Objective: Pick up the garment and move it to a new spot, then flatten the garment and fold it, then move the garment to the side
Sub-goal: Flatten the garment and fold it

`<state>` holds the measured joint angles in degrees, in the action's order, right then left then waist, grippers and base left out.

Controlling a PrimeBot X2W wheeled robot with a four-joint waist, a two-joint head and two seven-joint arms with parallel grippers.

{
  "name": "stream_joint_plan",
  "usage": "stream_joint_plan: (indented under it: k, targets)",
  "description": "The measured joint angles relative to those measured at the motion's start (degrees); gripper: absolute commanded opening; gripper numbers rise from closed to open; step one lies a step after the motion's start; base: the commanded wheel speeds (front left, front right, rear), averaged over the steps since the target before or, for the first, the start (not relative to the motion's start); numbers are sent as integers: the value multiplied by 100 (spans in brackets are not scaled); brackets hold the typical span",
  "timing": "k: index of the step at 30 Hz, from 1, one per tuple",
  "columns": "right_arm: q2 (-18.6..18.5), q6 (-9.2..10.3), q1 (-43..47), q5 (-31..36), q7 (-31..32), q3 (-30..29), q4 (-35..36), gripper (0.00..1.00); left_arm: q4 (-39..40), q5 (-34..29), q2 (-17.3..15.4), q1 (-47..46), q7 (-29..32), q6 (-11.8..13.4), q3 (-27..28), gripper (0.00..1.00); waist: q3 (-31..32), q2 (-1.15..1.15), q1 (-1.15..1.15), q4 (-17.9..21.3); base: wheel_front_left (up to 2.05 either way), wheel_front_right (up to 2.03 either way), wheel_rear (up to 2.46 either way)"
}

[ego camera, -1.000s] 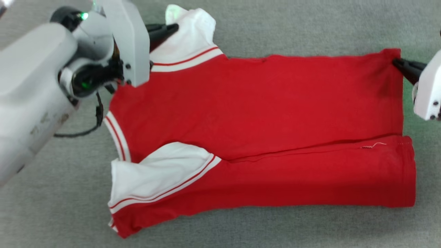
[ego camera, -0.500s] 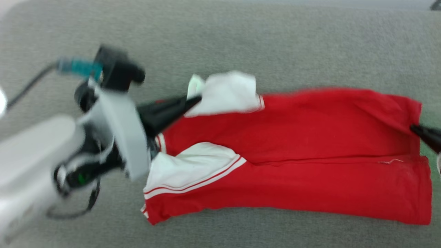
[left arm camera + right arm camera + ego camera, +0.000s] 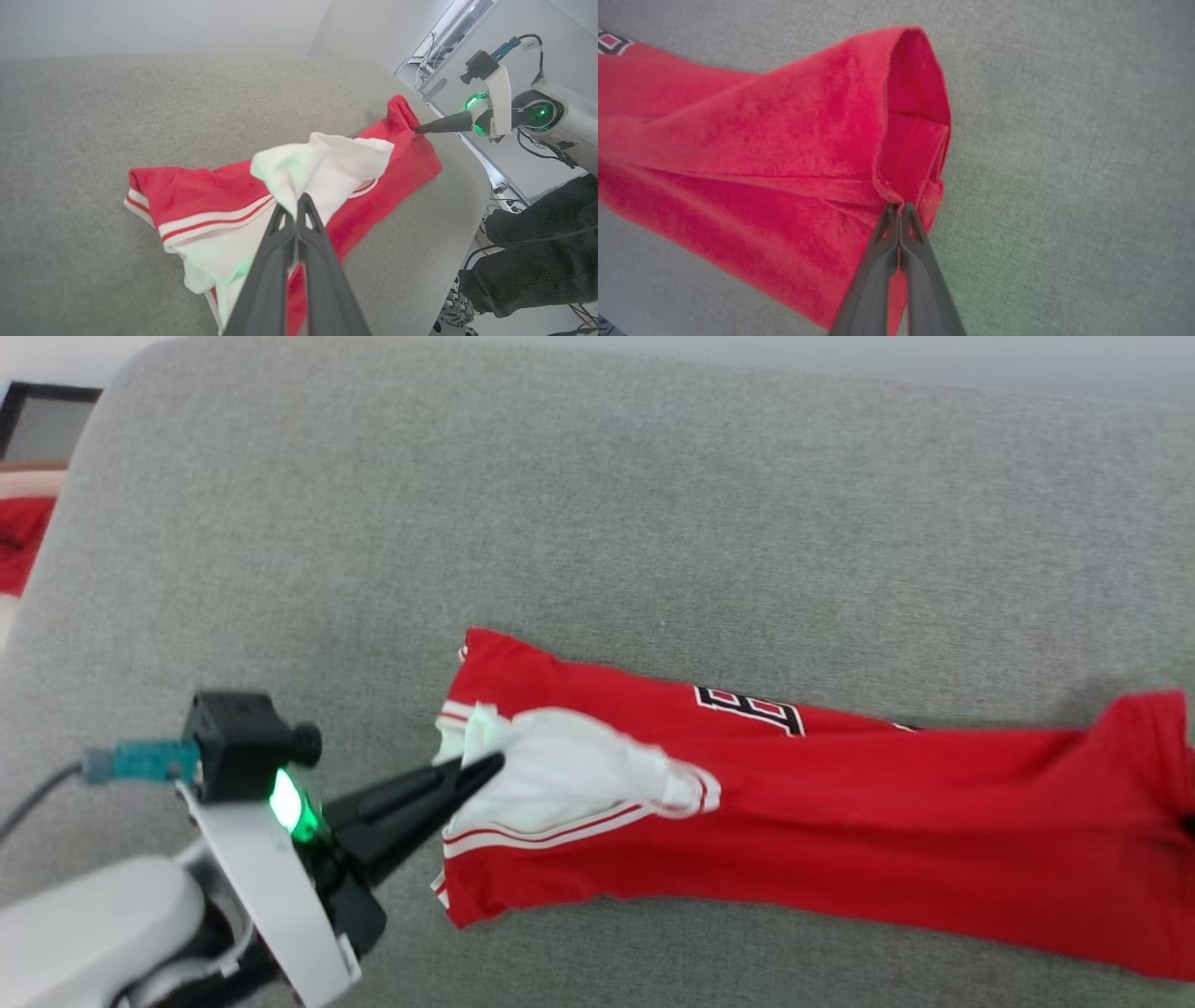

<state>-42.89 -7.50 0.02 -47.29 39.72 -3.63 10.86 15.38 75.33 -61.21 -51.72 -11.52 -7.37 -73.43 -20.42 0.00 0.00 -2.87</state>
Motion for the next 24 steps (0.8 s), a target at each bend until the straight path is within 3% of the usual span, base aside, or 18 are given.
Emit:
stream_joint_plan:
  k: [4,9,15,24]
  targets:
    - [270,0,508,137,323,-492,303,0,-42,-93,87,335,-172,67,0,0,-60,0,0,-69,0,0,0]
    - [655,0,855,219,643,-804,546,0,-304,-216,468,769,-253,91,-1,0,-129,0,0,-114,0,0,0]
    - [984,1,811,321,584,-862,349,0,-1017,-287,988,1006,-321,89,119,0,-182,0,0,-128,0,0,0]
    - [1135,-1,521,494,224,-631,-32,0,-1778,-501,1521,1349,-358,29,566,3,-209,0,0,-90,0,0,0]
